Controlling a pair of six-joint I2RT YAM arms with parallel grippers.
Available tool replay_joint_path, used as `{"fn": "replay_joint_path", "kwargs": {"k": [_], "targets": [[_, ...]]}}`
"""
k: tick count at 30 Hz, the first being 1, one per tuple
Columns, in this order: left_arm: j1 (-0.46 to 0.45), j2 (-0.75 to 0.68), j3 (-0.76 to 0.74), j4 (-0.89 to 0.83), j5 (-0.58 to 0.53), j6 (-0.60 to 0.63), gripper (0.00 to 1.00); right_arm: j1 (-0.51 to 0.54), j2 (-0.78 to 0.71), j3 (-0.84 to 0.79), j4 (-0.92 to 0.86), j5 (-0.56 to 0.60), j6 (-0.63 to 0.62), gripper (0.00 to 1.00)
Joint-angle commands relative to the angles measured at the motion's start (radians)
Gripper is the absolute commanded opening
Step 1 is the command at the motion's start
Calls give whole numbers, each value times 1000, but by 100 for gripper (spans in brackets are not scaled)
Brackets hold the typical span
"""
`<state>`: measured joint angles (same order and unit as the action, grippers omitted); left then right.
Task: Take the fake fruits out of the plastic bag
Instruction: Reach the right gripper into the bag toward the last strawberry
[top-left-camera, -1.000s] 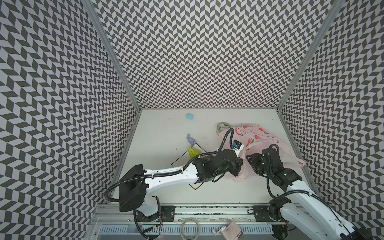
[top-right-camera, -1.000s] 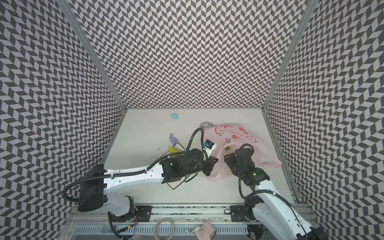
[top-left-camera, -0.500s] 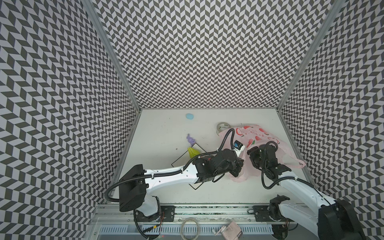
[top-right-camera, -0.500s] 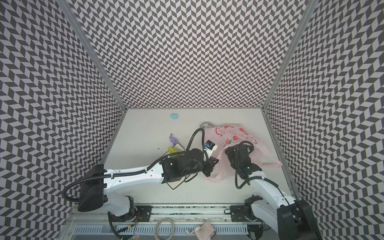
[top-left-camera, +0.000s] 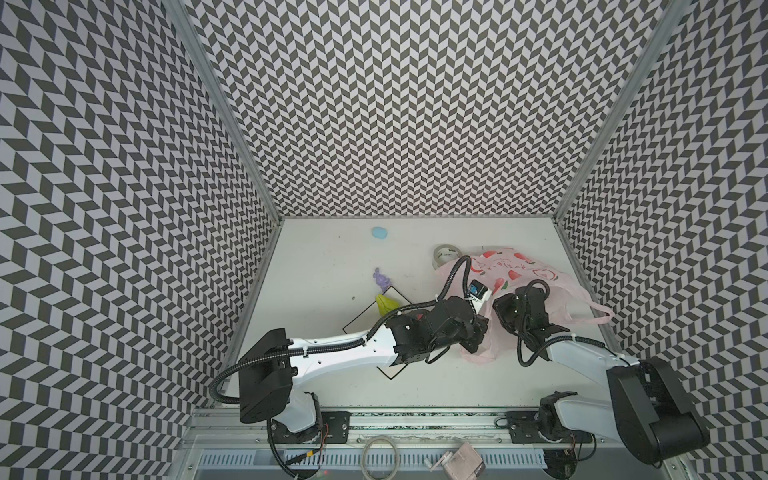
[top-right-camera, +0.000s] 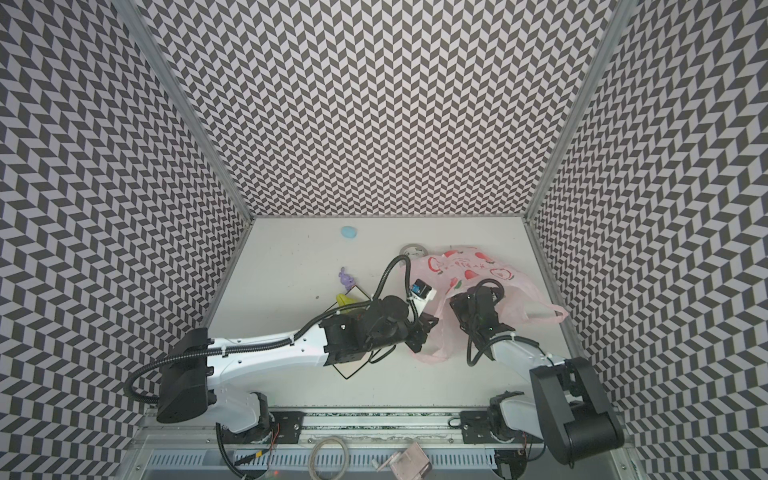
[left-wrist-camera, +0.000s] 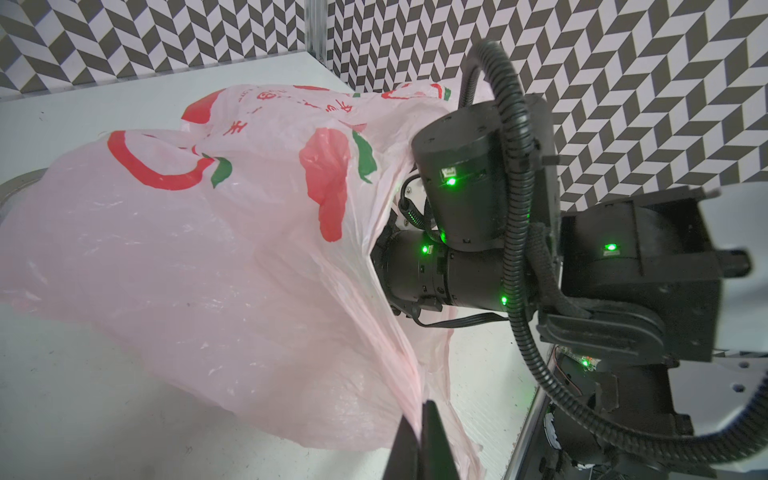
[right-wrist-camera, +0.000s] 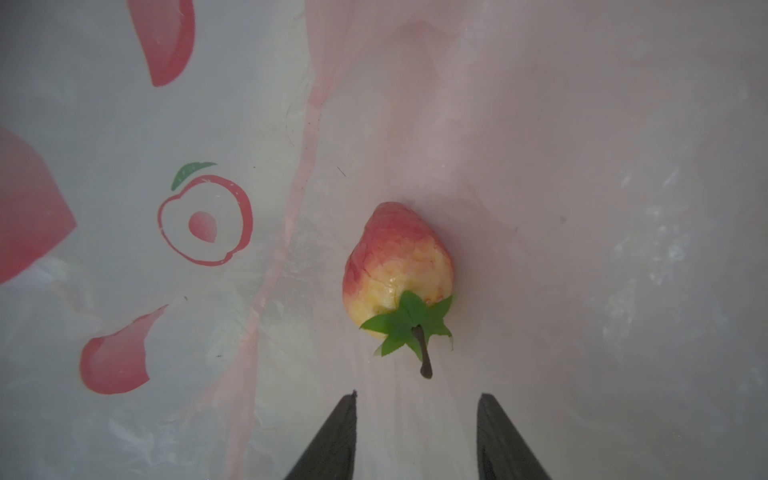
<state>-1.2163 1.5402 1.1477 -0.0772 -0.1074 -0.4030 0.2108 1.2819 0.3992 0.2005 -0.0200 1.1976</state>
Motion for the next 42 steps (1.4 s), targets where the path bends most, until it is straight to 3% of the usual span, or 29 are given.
{"fn": "replay_joint_path", "kwargs": {"k": [1,42], "targets": [[4,12,33,-5,0,6,0,-22,37,13,82,-48,-25,43],[7,4,24,-16,-6,30,0,-56,247,91,202,-164,-72,9]]}}
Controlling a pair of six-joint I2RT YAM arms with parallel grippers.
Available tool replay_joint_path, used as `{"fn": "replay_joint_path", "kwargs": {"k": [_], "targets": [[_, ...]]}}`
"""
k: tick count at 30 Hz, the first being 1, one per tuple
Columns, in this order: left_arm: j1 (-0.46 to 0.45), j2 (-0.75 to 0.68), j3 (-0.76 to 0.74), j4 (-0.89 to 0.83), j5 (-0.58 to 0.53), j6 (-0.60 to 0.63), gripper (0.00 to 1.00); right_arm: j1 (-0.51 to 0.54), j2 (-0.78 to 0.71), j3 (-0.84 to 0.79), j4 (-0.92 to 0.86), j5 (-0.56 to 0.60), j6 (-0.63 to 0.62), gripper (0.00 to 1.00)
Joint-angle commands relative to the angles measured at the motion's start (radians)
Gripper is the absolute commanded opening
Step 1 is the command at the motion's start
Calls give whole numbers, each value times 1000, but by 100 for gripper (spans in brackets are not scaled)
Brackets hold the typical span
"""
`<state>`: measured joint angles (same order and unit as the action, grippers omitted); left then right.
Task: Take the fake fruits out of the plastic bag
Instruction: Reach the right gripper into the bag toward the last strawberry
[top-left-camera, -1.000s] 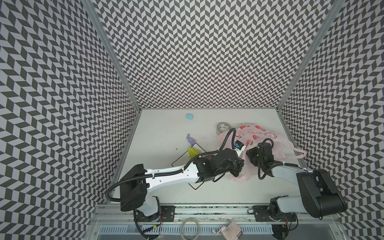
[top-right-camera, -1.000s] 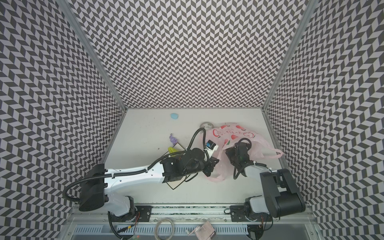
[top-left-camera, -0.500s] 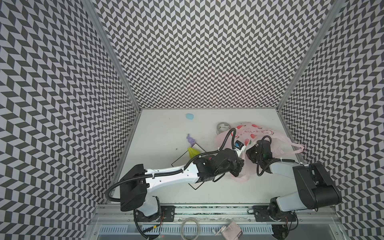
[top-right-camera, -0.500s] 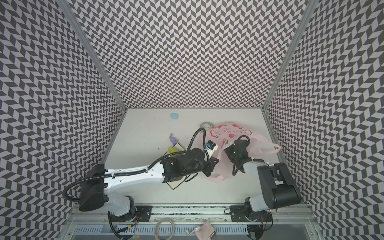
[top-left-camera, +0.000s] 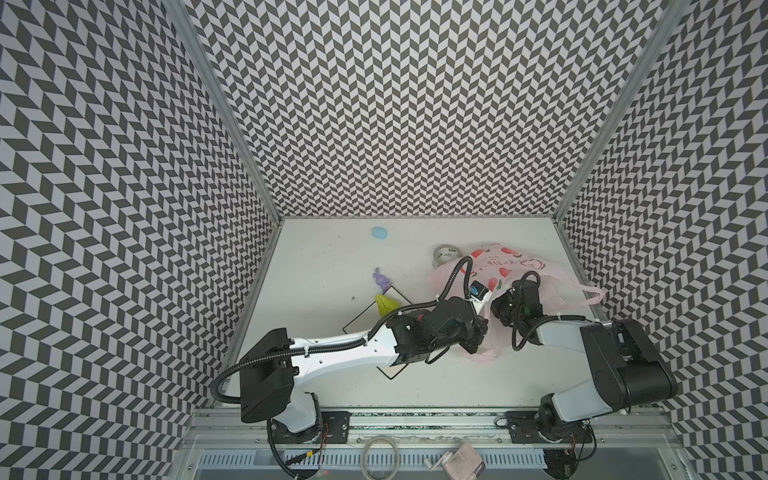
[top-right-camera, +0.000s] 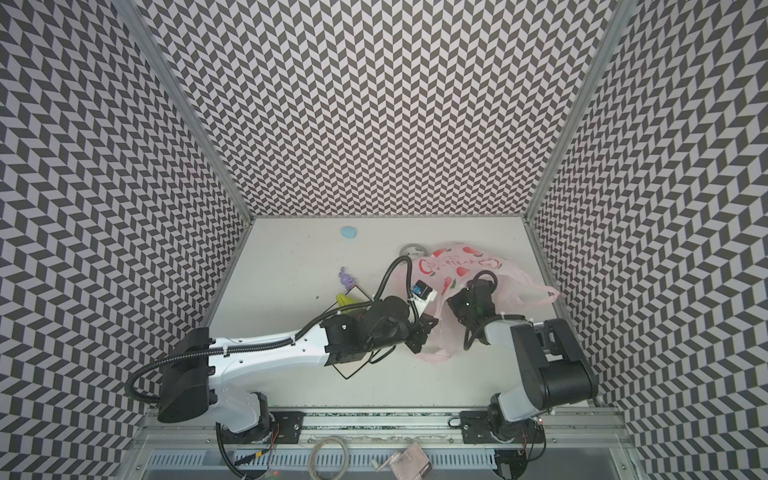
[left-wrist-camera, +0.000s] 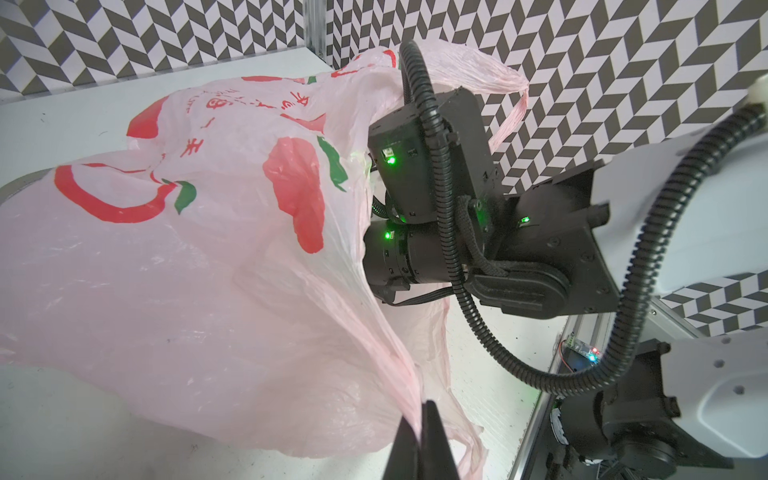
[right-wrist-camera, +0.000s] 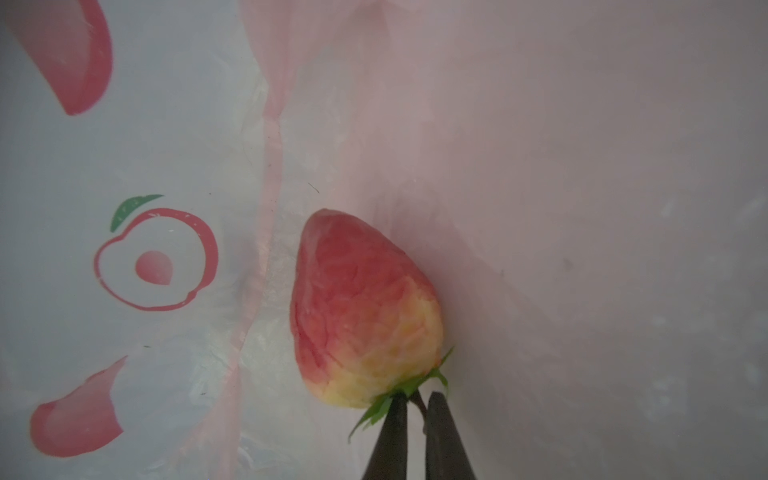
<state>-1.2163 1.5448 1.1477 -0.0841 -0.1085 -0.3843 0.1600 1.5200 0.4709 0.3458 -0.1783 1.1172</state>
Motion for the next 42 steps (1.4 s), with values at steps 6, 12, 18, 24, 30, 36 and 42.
{"fn": "replay_joint_path", "kwargs": {"k": [6,12,18,24,30,36,42], "targets": [[9,-5,20,-11,-9,11,0,-7,-17,21,47,0,-5,0],[16,-14,8,-10,-10,15,0,-9,-67,30,1,7,-31,0],[23,-22,-1,-6,-4,27,0,-9,-100,58,-43,27,-35,38],[29,-17,9,-9,6,43,0,-8,-36,90,-30,23,8,60],[29,-17,17,-22,12,60,0,6,67,161,-55,40,22,70],[29,-14,23,-37,15,81,0,34,174,331,-263,153,-60,78],[34,-22,23,-50,4,101,0,84,292,490,-457,255,-182,73]]}}
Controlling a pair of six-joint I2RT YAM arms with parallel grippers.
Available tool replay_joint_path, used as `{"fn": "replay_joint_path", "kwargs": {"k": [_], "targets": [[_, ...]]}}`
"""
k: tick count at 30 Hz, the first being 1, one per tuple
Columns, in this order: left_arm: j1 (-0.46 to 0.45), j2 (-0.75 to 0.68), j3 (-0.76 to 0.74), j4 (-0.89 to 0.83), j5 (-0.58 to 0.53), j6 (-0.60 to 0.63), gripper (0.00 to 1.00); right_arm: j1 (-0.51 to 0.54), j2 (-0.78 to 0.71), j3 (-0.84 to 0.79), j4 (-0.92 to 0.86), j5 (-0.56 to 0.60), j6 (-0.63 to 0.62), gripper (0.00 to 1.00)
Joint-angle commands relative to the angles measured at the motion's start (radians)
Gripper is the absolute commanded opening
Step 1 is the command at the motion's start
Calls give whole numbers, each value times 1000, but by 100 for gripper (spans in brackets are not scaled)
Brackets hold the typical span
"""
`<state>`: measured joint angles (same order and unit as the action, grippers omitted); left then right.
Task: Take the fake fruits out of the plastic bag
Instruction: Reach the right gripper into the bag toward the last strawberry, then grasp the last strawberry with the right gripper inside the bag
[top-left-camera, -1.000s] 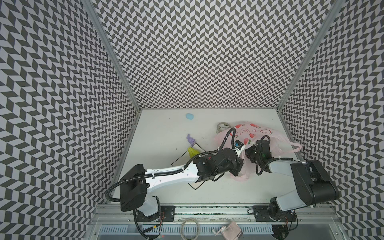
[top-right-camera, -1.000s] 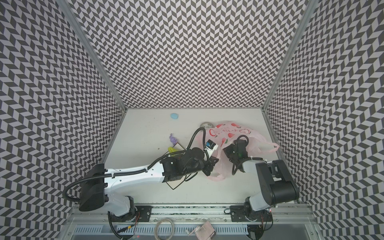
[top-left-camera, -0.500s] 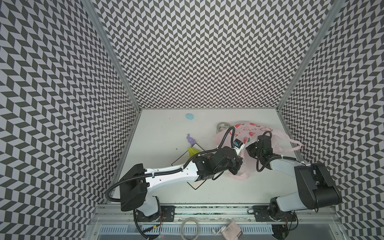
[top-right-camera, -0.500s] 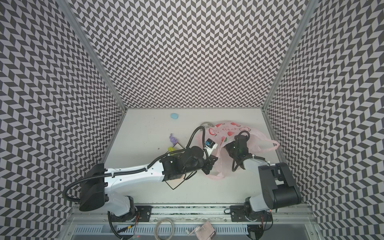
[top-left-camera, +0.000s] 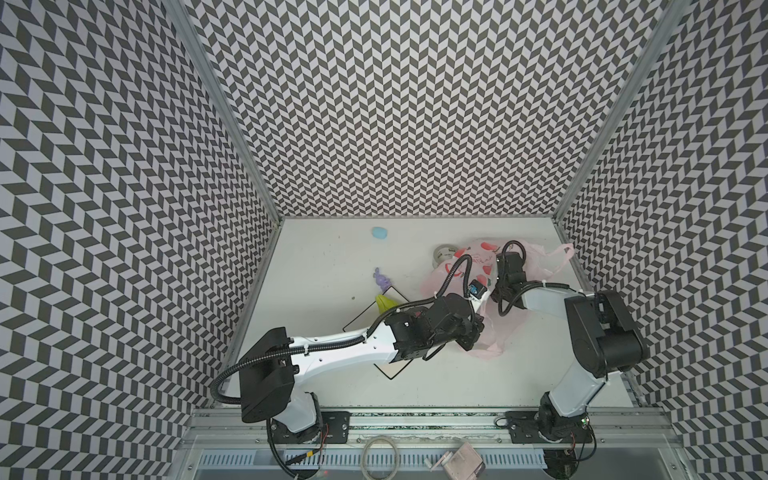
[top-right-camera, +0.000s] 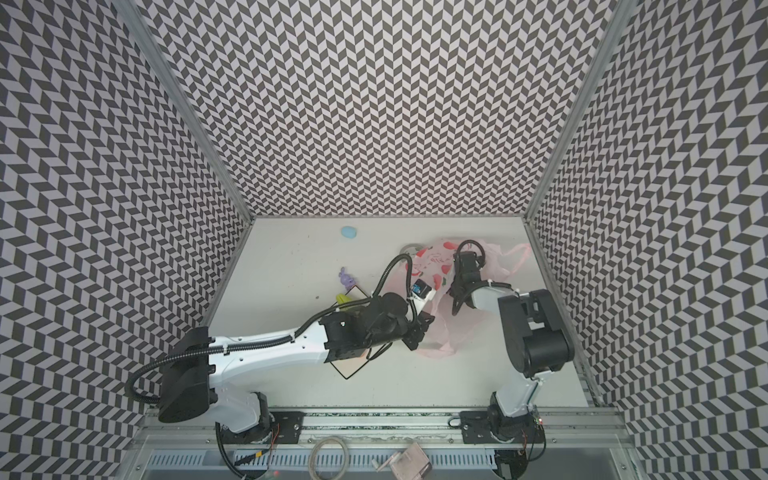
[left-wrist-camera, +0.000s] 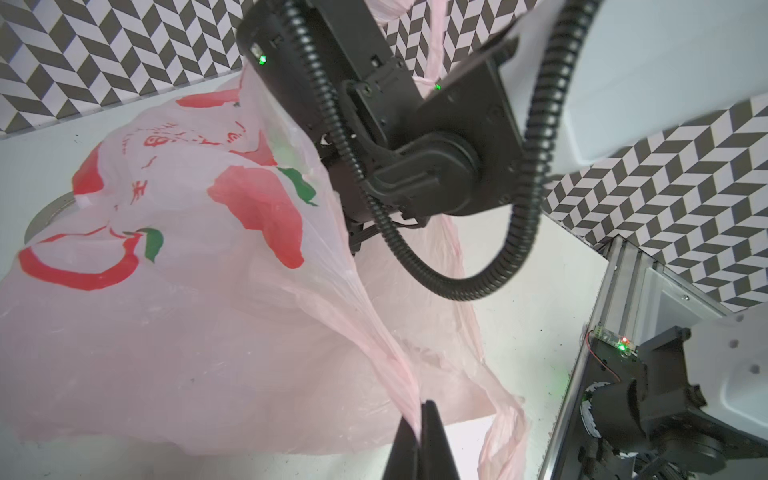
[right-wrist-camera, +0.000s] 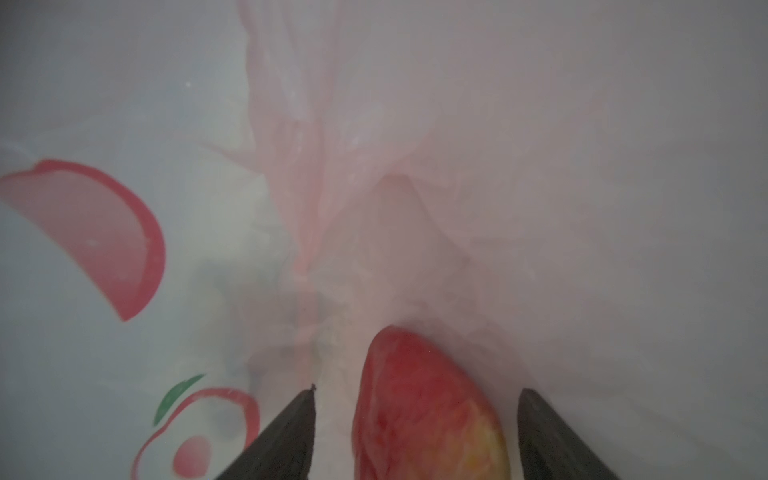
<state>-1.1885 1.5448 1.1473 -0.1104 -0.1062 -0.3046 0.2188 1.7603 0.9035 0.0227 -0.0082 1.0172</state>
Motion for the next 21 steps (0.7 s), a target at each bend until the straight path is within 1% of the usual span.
{"fn": "replay_joint_path", "kwargs": {"k": [1,3,8,12,14,18,21], "targets": [[8,-23,22,-25,-1,22,0,36,72,87,-163,99,-109,73],[11,-28,16,-24,-6,24,0,63,118,144,-216,129,-189,73],[23,-43,-18,-6,-8,13,0,117,182,220,-293,150,-351,73],[34,-53,-45,3,-9,9,0,149,190,218,-338,200,-393,70],[40,-58,-57,3,-13,8,0,154,189,213,-352,218,-394,65],[57,-76,-92,3,-25,-1,0,156,173,210,-363,232,-403,49],[72,-90,-124,10,-30,-14,0,154,139,219,-367,219,-410,38]]}}
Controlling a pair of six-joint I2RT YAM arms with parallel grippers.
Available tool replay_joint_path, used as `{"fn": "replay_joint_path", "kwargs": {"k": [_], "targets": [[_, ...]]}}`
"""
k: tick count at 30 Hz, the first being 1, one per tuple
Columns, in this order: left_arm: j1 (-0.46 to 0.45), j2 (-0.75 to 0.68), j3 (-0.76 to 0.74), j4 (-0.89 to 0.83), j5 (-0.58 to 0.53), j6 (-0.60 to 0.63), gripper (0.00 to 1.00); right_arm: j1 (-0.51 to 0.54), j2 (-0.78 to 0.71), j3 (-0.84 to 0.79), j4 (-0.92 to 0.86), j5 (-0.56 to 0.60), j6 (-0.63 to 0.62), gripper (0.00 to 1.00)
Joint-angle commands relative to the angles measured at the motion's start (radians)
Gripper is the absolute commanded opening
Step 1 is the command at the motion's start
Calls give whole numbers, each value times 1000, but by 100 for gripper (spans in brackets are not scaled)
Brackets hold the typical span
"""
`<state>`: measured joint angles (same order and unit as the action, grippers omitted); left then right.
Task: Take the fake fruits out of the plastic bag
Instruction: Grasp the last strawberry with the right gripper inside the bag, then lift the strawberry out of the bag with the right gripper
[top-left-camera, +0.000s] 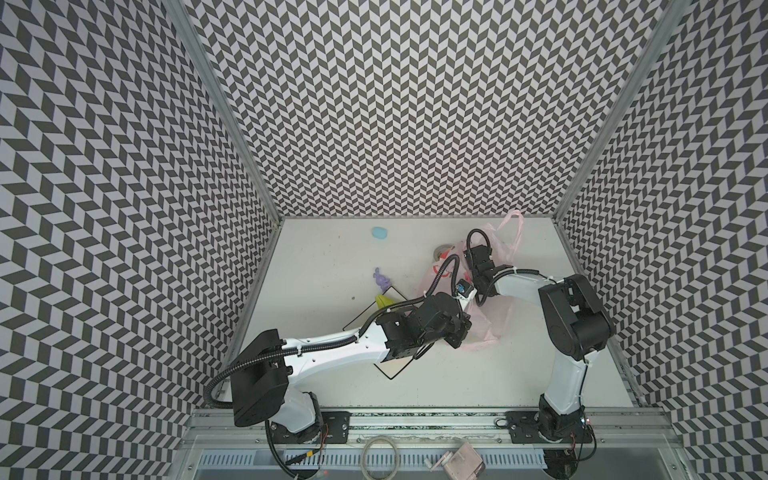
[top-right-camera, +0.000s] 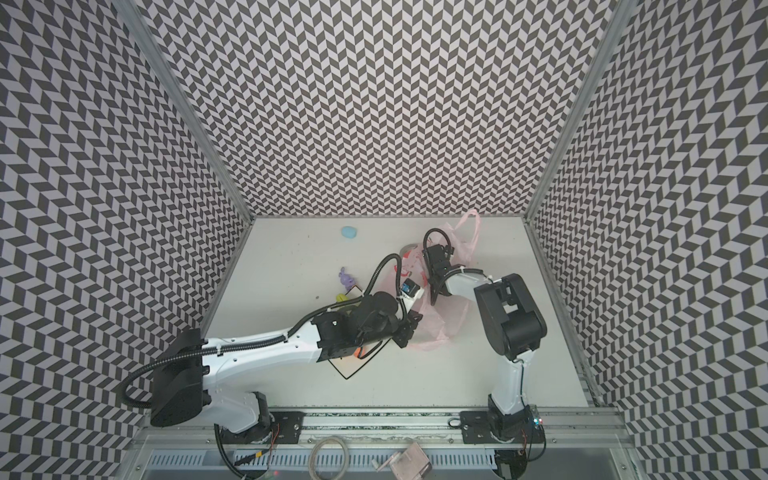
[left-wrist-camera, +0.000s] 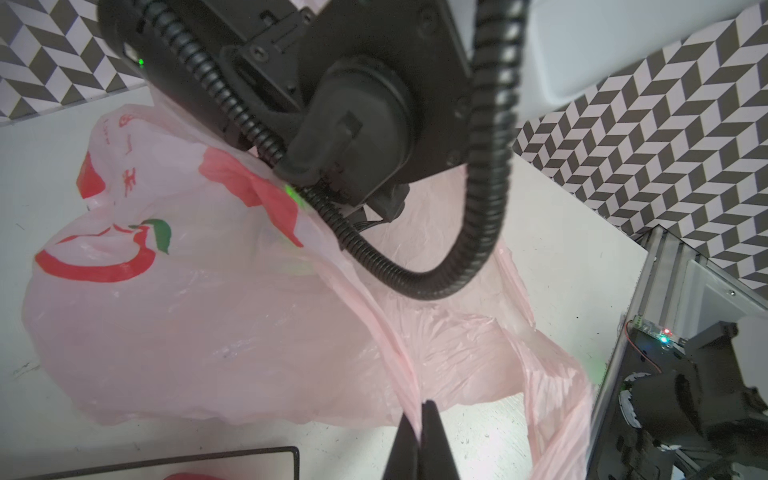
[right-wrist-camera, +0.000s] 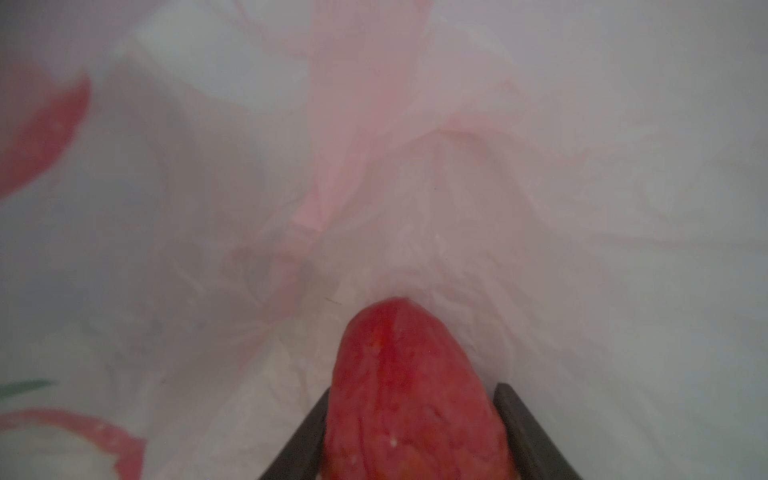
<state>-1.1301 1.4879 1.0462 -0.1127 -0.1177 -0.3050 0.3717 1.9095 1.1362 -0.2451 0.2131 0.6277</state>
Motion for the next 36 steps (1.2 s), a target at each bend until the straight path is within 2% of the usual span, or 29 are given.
{"fn": "replay_joint_path", "kwargs": {"k": [1,5,11,15,26,29,36], "targets": [[22,-34,-34,15,-19,-17,0,0,-27,-9,-100,-12,-23,37],[42,-36,-63,25,-22,-22,0,-18,-119,-30,-77,-88,-23,32],[72,-8,-90,70,-13,-22,0,-96,-292,-168,-14,-259,12,31],[88,20,-93,102,-13,-20,0,-140,-396,-234,-18,-331,13,31],[121,181,44,123,-36,23,0,-217,-649,-338,-137,-503,26,31],[130,216,74,136,-58,26,0,-221,-745,-379,-221,-479,48,31],[130,290,152,152,-41,44,0,-223,-1072,-454,-382,-282,145,31]]}}
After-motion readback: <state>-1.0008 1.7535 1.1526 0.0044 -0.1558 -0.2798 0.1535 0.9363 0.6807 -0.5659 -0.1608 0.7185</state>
